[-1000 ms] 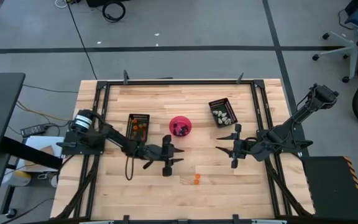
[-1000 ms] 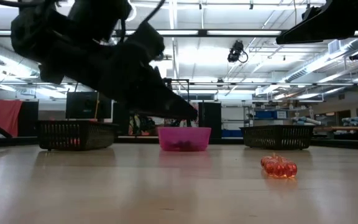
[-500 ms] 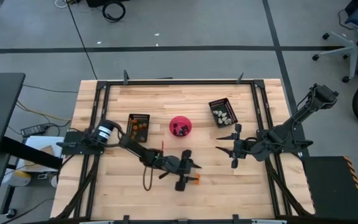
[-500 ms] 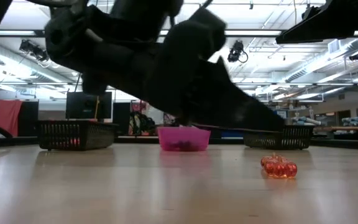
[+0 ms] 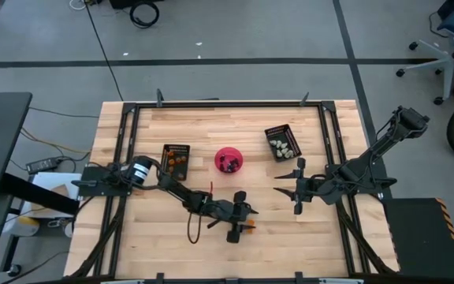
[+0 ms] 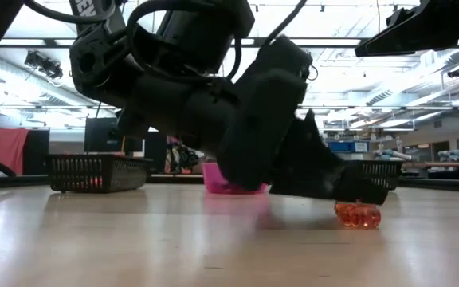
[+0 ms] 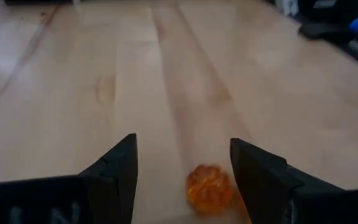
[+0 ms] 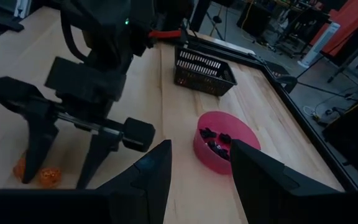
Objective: Sort Halloween decoration
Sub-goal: Put the top orange pumpkin toy into the left black bin
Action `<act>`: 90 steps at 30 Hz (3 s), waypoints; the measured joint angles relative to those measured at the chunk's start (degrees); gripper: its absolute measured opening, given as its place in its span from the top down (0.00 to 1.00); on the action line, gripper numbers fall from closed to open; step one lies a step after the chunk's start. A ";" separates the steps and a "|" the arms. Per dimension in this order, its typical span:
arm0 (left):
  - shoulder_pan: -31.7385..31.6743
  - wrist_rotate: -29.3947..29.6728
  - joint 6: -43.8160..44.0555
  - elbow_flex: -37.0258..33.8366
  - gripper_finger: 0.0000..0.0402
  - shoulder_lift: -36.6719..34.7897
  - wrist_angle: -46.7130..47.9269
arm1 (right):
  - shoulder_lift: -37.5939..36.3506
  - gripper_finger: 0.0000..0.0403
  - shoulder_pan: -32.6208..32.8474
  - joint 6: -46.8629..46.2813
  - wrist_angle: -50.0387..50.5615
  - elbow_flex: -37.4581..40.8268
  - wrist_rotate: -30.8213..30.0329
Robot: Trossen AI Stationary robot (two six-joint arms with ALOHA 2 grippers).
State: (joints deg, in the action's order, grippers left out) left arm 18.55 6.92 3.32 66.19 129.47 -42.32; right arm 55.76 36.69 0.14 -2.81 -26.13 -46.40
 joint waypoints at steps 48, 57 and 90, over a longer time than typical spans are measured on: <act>-1.98 -1.09 -5.31 0.05 0.91 -1.15 9.98 | 0.01 0.59 0.04 -0.48 0.00 0.00 0.14; -0.56 4.58 -8.97 -0.16 0.91 -5.63 19.50 | -0.01 0.59 0.04 -0.48 0.09 0.00 0.14; 1.88 11.38 -1.21 -0.15 0.96 -19.61 54.52 | 0.01 0.59 0.11 -1.25 0.46 0.00 0.22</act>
State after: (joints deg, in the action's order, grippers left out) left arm 20.43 18.31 2.10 66.04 109.86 12.20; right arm 55.77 36.80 -1.10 -2.35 -26.13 -46.18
